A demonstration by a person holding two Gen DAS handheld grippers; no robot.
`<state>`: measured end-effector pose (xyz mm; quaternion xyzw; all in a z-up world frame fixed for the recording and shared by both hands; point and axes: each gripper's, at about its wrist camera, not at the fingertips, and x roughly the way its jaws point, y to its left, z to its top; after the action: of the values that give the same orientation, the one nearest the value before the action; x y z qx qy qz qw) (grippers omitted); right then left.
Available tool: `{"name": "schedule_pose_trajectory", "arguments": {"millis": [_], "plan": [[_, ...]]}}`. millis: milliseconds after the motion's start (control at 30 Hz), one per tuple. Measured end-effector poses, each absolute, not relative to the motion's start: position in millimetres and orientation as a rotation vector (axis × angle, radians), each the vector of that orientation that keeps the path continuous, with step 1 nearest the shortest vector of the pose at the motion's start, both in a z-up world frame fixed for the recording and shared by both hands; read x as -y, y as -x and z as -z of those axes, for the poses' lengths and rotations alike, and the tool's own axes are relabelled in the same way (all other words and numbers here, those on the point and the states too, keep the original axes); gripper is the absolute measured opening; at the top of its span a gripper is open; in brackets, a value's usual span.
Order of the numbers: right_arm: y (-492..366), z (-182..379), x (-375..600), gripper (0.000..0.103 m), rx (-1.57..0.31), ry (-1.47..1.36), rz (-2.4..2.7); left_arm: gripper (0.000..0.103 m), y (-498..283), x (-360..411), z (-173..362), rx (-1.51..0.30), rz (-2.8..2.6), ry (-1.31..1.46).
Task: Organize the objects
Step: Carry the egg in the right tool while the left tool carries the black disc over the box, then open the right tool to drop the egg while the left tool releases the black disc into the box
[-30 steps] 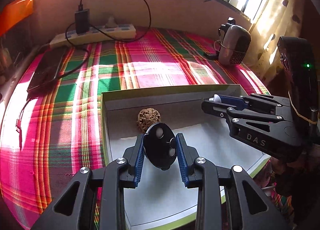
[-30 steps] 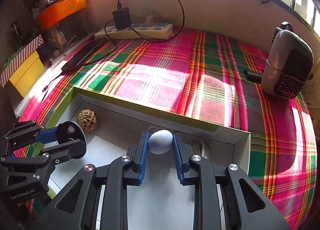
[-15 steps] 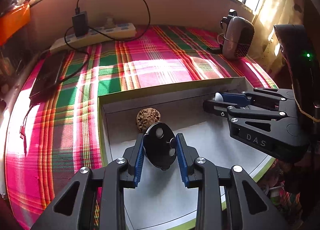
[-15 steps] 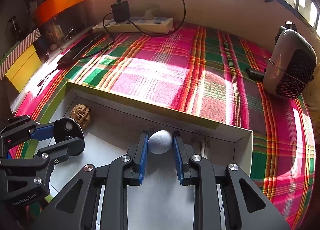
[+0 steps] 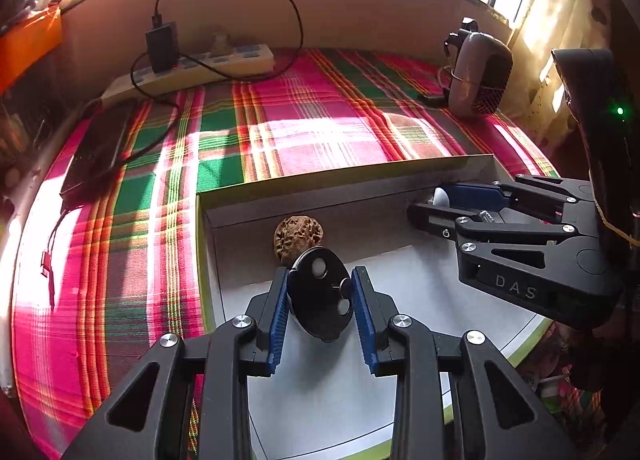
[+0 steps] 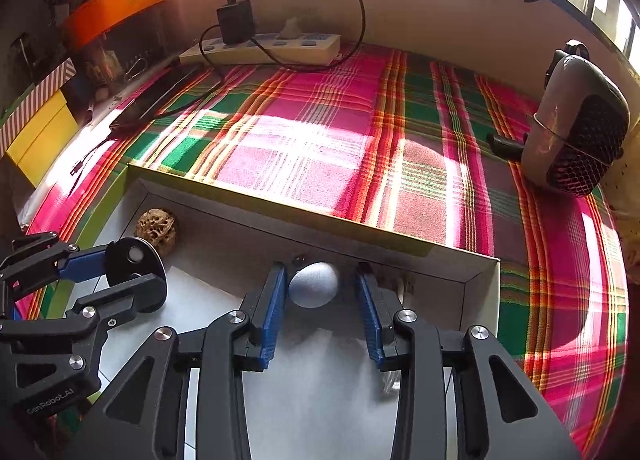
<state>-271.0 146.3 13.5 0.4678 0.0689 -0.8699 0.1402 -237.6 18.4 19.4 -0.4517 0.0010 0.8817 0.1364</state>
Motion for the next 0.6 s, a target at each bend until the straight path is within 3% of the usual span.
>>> {"name": "schedule_pose_trajectory", "arguments": {"millis": [100,600], "plan": [[270.4,-14.5,-147.1,0.046,-0.199,-1.349,2.521,0.029,237.2,-18.4,-19.8,-0.002,-2.553,1.308],[259.5,-28.1,-152.3,0.047,-0.174,-1.315,2.569,0.032,225.1,-15.0,-35.3,0.048,-2.567,1.248]]}}
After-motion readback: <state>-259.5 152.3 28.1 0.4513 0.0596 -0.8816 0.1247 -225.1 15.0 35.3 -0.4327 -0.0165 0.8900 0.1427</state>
